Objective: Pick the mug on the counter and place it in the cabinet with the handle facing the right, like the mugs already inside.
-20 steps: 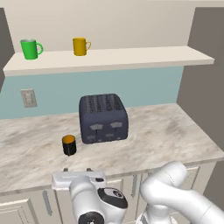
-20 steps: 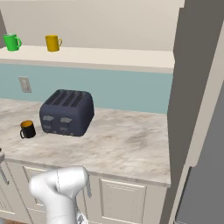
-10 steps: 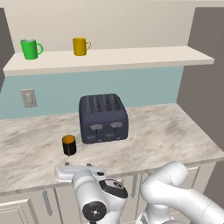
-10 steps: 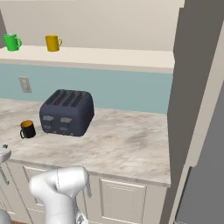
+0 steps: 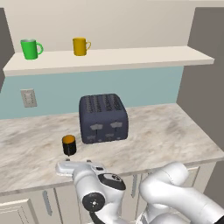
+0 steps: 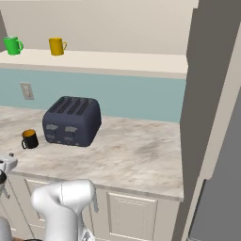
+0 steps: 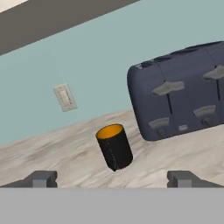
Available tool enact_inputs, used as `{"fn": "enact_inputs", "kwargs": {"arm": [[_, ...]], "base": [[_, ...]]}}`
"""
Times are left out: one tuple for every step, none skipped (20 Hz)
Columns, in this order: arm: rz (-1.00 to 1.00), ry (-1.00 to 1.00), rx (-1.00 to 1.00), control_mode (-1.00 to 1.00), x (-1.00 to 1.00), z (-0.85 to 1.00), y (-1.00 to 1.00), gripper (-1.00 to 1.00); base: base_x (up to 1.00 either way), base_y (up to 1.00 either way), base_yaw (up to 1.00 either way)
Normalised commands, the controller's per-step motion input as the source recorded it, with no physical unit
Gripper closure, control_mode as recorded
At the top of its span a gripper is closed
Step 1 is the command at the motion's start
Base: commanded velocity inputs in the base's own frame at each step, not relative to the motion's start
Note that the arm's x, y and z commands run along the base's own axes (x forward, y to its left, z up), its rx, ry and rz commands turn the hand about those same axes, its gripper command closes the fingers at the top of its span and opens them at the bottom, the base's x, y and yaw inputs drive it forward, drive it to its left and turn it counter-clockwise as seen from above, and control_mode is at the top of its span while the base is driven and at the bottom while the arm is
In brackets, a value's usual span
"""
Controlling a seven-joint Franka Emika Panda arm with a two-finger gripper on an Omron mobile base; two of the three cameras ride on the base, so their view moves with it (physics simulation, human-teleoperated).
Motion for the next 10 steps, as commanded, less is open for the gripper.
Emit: {"fn": "enact_inputs", "kwargs": {"arm": [[-0.01, 0.02, 0.00, -1.00, 0.21, -0.20, 0.00, -1.00], [-0.01, 0.03, 0.00, -1.00, 0.24, -0.21, 0.00, -1.00], [-0.01, 0.02, 0.00, -1.00, 0.24, -0.21, 0.00, -1.00], [-0.01, 0.02, 0.00, -1.00, 0.25, -0.21, 0.00, -1.00], [0.00, 0.02, 0.00, -1.00, 0.25, -0.21, 0.00, -1.00], [0.00, 0.02, 0.00, -1.00, 0.25, -0.21, 0.00, -1.00], [0.00, 0.01, 0.00, -1.00, 0.24, -0.21, 0.00, -1.00], [0.00, 0.01, 0.00, -1.00, 0.25, -0.20, 0.00, -1.00], [0.00, 0.00, 0.00, -1.00, 0.24, -0.16, 0.00, -1.00], [0.00, 0.00, 0.00, -1.00, 0.24, -0.13, 0.00, -1.00]], "base": [[0.00, 0.00, 0.00], [0.00, 0.00, 0.00], [0.00, 0.00, 0.00], [0.00, 0.00, 0.00], [0.00, 0.00, 0.00], [0.00, 0.00, 0.00], [0.00, 0.00, 0.00], [0.00, 0.00, 0.00], [0.00, 0.00, 0.00], [0.00, 0.00, 0.00]]}}
